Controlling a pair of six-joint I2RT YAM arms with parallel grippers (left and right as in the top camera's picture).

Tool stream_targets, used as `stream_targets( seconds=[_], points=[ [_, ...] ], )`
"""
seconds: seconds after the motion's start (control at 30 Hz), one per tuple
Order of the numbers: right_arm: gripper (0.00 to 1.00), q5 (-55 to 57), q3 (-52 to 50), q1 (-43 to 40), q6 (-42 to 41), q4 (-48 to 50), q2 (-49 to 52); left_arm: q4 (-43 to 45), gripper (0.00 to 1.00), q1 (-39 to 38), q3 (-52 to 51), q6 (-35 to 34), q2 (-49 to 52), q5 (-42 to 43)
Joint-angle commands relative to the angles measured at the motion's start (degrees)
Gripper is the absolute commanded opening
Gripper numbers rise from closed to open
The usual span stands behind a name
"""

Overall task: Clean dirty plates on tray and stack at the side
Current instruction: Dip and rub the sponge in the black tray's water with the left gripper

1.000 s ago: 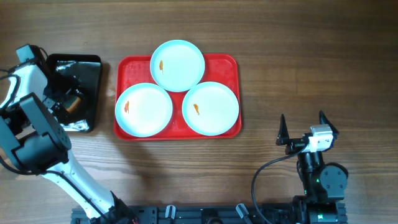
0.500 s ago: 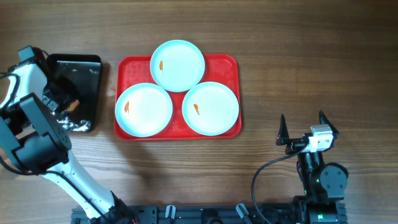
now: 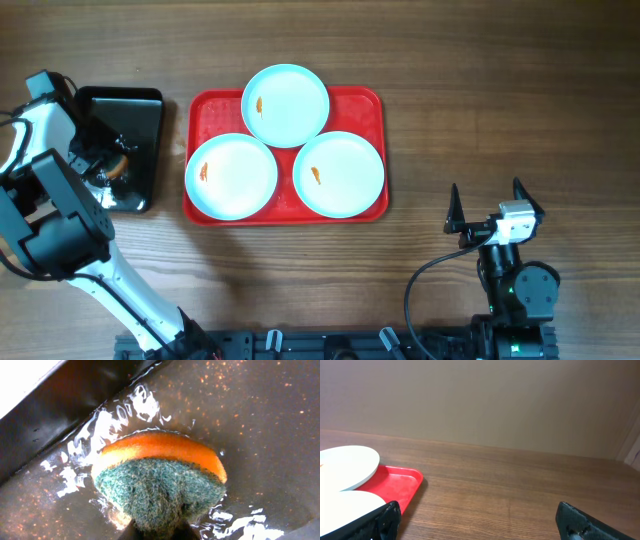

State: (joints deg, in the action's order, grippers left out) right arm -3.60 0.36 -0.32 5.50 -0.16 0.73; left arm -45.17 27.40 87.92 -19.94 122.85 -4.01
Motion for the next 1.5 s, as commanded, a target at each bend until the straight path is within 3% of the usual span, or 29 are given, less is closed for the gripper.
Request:
stream_targets(
  seconds=[0.0, 0.17, 0.23, 0.27, 0.3, 0.37, 0.73, 0.87, 0.9, 0.97, 1.0, 1.13, 1.27, 1.47],
  points=[
    [1.0, 0.1, -0.1, 0.0, 0.5, 0.2, -0.5, -0.2, 0.04, 0.1, 0.0, 0.0, 0.6, -0.8],
    [1.0, 0.1, -0.1, 0.0, 0.5, 0.2, -0.5, -2.5, 0.04, 0.1, 0.0, 0.0, -5.1, -0.7],
    [1.0, 0.1, -0.1, 0.0, 0.5, 0.2, -0.5, -3.3, 0.6, 0.1, 0.0, 0.0, -6.3, -0.7],
    [1.0, 0.1, -0.1, 0.0, 0.5, 0.2, -0.5, -4.1, 0.54, 0.1, 0.0, 0.0, -6.3, -0.5],
    [1.0, 0.1, -0.1, 0.0, 0.5, 0.2, -0.5, -4.7, 0.56, 0.1, 0.0, 0.0, -6.0, -0.5],
    [1.0, 0.1, -0.1, 0.0, 0.5, 0.2, -0.5, -4.8, 0.76, 0.1, -0.1, 0.0, -5.9, -0.5],
    [1.0, 0.1, -0.1, 0.0, 0.5, 0.2, -0.5, 1.3, 0.64, 0.2, -6.4, 0.3, -5.8, -0.6],
    [1.0, 0.1, -0.1, 0.0, 0.5, 0.2, -0.5, 1.7, 0.6, 0.2, -6.4, 3.3, -5.7, -1.1],
    [1.0, 0.1, -0.1, 0.0, 0.5, 0.2, -0.5, 1.9, 0.54, 0.3, -6.4, 3.3, -5.7, -1.0],
    [1.0, 0.1, -0.1, 0.0, 0.5, 0.2, -0.5, 2.3, 0.17, 0.4, -6.4, 3.3, -5.7, -1.1],
    [1.0, 0.1, -0.1, 0.0, 0.5, 0.2, -0.5, 2.4, 0.04, 0.4, -6.3, 3.2, -5.7, -1.7],
    [1.0, 0.1, -0.1, 0.0, 0.5, 0.2, -0.5, 1.5, 0.04, 0.4, -6.1, 3.2, -8.1, -2.1],
    [1.0, 0.1, -0.1, 0.0, 0.5, 0.2, -0.5, 0.3, 0.04, 0.3, -6.1, 3.2, -18.0, -2.0],
    [1.0, 0.1, -0.1, 0.0, 0.5, 0.2, -0.5, 2.6, 0.04, 0.2, -6.1, 3.3, -31.9, 8.8]
  ],
)
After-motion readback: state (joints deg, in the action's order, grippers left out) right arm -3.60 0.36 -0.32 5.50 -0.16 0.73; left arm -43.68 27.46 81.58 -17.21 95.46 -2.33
